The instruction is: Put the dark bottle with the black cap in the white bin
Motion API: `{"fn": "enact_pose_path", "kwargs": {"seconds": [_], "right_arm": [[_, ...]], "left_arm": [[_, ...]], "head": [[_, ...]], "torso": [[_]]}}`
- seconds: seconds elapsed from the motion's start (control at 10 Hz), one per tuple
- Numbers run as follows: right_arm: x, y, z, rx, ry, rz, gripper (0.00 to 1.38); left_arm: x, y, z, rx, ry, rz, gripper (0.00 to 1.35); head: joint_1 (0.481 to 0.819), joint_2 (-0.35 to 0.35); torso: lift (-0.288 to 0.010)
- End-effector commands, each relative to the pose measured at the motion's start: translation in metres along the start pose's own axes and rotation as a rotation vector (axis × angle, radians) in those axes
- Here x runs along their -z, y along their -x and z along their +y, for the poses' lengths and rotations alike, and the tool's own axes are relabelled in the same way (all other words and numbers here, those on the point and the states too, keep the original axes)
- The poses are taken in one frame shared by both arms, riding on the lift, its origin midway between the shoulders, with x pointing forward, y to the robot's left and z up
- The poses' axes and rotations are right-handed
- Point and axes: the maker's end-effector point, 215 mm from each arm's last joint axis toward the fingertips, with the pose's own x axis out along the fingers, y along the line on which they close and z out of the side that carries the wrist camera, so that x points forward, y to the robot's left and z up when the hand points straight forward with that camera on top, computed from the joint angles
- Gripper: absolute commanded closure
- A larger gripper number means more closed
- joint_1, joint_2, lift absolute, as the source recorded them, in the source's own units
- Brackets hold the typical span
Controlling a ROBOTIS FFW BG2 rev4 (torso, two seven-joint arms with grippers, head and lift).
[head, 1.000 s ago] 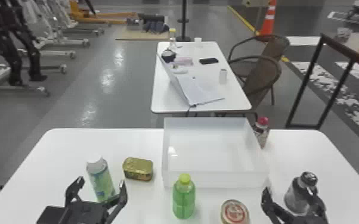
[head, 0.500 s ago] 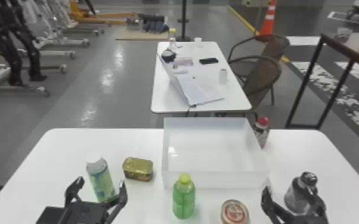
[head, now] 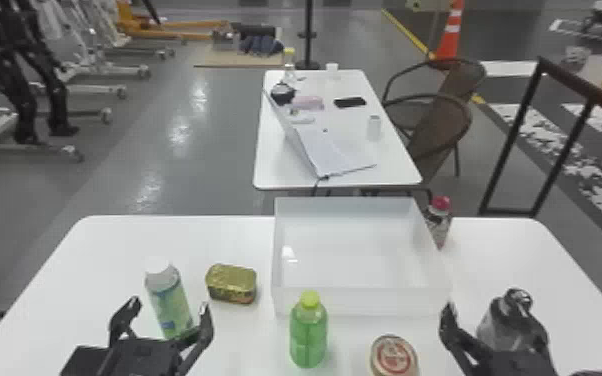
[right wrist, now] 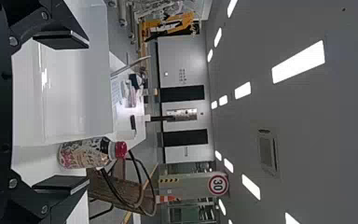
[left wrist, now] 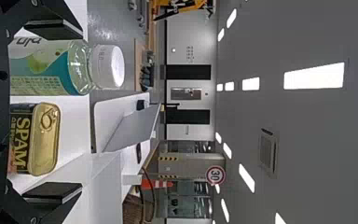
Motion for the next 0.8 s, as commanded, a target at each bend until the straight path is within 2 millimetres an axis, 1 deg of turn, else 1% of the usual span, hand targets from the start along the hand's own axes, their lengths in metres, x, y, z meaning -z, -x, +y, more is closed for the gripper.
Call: {"fn": "enact_pose_path", "kwargs": {"seconds": [0.0, 0.2, 0.5, 0.6, 0.7], "right_arm": [[-0.008, -0.007, -0.003, 0.009, -0.001, -0.015, 0.25], [-0.011, -0.019, -0.016, 0.034, -0.031, -0.012, 0.25], [-0.032, -0.052, -0.046, 0.062, 0.018, -0.055, 0.25], [-0.033, -0.058, -0.055, 0.071, 0.024, -0.051, 0.25], [-0.035, -0.060, -0.065, 0.084, 0.037, -0.045, 0.25]], "left_arm": [[0.000, 0.000, 0.000, -0.001, 0.004, 0.001, 0.15], [0.001, 0.000, 0.001, -0.002, 0.005, 0.002, 0.15], [0.001, 0.001, 0.001, -0.002, 0.007, 0.002, 0.15], [0.001, 0.001, 0.001, -0.003, 0.008, 0.002, 0.15], [0.001, 0.001, 0.002, -0.004, 0.007, 0.002, 0.15]], "head": [[0.549, 0.000], [0.549, 0.000], [0.549, 0.000], [0.549, 0.000], [0.549, 0.000]], "torso": [[-0.100], [-0.100], [-0.100], [-0.100], [-0.100]]}}
